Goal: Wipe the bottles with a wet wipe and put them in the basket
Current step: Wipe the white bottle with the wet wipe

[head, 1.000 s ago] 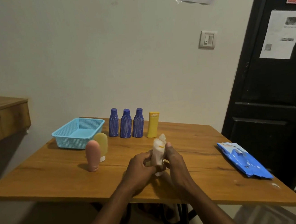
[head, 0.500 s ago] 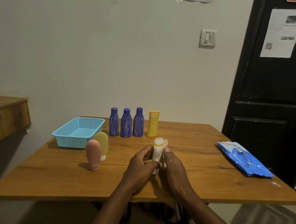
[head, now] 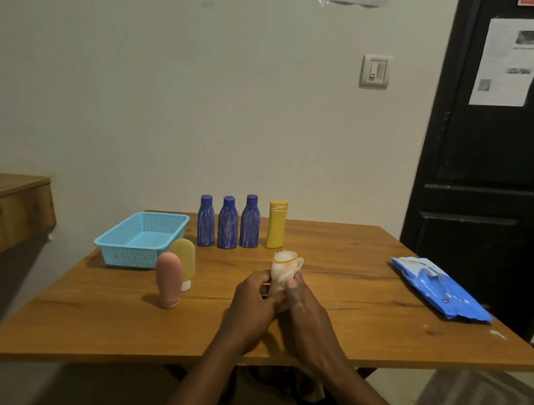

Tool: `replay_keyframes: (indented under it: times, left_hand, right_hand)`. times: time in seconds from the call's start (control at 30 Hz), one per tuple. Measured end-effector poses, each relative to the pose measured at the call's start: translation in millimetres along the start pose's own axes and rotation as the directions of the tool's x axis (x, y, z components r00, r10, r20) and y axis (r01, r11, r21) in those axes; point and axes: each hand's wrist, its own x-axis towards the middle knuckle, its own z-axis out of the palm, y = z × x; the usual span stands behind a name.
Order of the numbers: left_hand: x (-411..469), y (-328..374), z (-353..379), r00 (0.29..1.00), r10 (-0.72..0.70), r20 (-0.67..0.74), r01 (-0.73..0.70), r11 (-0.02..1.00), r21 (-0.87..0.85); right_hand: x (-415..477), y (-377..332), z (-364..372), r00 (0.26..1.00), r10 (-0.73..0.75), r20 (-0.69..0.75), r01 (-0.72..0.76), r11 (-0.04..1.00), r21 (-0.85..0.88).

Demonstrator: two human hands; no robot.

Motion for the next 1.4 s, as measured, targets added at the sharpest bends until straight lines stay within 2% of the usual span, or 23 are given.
replay_keyframes:
  times: [0.23, 0.37, 0.6, 0.77, 0.87, 0.93, 1.1, 1.23, 1.4]
  left_hand:
    - [1.6, -1.4, -1.8, 0.999, -0.026, 0.02, 0.027, 0.998, -0.056]
    - [2.2, -0.6, 0.1, 1.0, -0.028, 0.012, 0.029, 0.999, -0.045]
    - [0.2, 1.1, 1.2, 0.998, 0.018, -0.057, -0.016, 0.999, 0.036]
    - [2.6, -2.4, -1.0, 1.0, 0.011, -0.021, -0.011, 1.0, -0.011]
    - [3.7, -2.9, -1.1, 1.0, 0.018, -0.019, -0.019, 1.0, -0.021]
    - [4.0, -2.8, -1.0, 1.0, 0.012, -0.019, -0.012, 1.0, -0.007]
    - [3.3, -1.1, -1.3, 0.999, 0.016, -0.036, -0.016, 1.0, 0.004]
    - [4.4, -2.0, -1.6, 0.998, 0.006, -0.061, -0.008, 0.999, -0.042]
    - [5.1, -0.6, -1.7, 1.0, -0.003, -0.012, 0.001, 0.992, -0.126]
  right_hand:
    - [20.1, -20.4, 6.7, 0.999, -0.017, -0.044, 0.017, 1.0, 0.005]
    - [36.6, -10.5, -5.4, 0.993, 0.111, -0.037, -0.106, 0.985, 0.135]
    - [18.7, -2.4, -25.1, 0.982, 0.188, 0.036, -0.188, 0.982, -0.006]
    - [8.4, 10.5, -26.6, 0.989, 0.135, -0.061, -0.129, 0.986, 0.103]
    - [11.2, 3.1, -24.2, 0.986, 0.036, -0.162, -0.024, 0.997, 0.074]
    - [16.9, -5.0, -21.6, 0.978, 0.066, -0.196, -0.043, 0.992, 0.119]
    - [24.0, -1.5, -15.6, 0.986, 0.103, -0.129, -0.1, 0.994, 0.033]
    - [14.4, 3.8, -20.9, 0.996, 0.031, -0.085, -0.042, 0.992, -0.122]
    - [9.7, -1.8, -17.4, 0.989, -0.046, -0.139, 0.046, 0.999, -0.004]
